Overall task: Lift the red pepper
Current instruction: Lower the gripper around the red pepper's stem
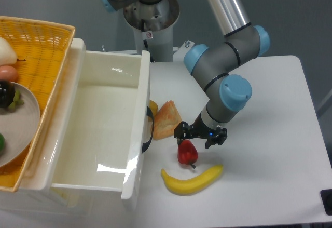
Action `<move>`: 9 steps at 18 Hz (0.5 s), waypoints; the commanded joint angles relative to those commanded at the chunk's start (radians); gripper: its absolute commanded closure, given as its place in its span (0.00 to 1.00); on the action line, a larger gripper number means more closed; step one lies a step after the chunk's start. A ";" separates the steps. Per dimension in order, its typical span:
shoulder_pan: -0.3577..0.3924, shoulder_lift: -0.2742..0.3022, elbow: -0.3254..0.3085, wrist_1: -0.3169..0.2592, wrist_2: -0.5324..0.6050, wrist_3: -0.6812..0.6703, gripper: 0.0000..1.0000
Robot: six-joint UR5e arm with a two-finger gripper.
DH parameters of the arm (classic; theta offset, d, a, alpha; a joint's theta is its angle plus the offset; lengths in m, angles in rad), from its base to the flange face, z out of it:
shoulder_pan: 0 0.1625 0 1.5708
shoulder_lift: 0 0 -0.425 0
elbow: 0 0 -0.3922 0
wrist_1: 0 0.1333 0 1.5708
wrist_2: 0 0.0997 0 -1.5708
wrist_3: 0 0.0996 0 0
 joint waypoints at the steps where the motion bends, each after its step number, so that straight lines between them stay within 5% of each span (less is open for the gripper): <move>1: -0.002 -0.005 0.000 0.000 0.000 -0.008 0.00; 9: -0.021 -0.028 0.003 0.003 0.006 -0.014 0.00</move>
